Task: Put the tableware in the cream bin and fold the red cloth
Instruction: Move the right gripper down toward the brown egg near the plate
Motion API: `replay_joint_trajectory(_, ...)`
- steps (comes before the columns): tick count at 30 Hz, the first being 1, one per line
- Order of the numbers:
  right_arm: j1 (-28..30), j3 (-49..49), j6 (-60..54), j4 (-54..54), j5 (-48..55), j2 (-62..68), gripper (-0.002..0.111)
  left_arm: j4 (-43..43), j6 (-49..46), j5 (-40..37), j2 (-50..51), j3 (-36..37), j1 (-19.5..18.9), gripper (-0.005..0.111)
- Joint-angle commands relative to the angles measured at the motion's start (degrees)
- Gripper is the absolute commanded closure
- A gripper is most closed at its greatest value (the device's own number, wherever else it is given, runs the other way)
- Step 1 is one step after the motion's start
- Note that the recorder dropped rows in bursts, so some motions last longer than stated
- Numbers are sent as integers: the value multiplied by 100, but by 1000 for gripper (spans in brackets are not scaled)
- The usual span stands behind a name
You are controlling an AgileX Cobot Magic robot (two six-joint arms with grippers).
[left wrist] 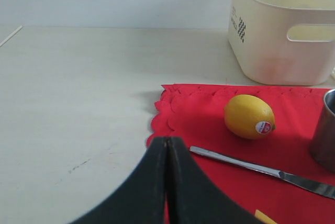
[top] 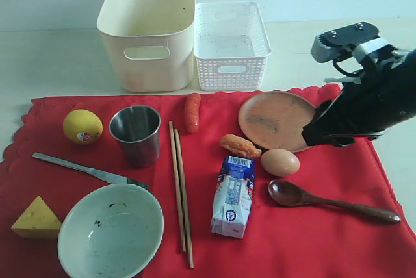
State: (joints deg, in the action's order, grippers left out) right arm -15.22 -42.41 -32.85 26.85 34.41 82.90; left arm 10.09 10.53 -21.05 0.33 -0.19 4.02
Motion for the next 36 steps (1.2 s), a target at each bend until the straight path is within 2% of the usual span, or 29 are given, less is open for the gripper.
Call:
replay_joint_trajectory(1,-15,-480,-361,203,233,636,56,-50,19,32,-33,19,-6,107)
replay_joint_trajectory(7,-78,-775,-821,412,256,1287,55,-50,19,32,-33,19,-6,107)
replay_joint_trajectory(17,-836,-801,-1152,233,-295,1709,55,-50,19,32,-33,19,-6,107)
replay_joint_trajectory(24,-879,-801,-699,-356,-676,1845,55,-50,19,32,-33,19,-6,107)
replay_joint_trajectory(36,-879,-801,-699,-355,-700,2135,55,-50,19,32,-33,19,-6,107)
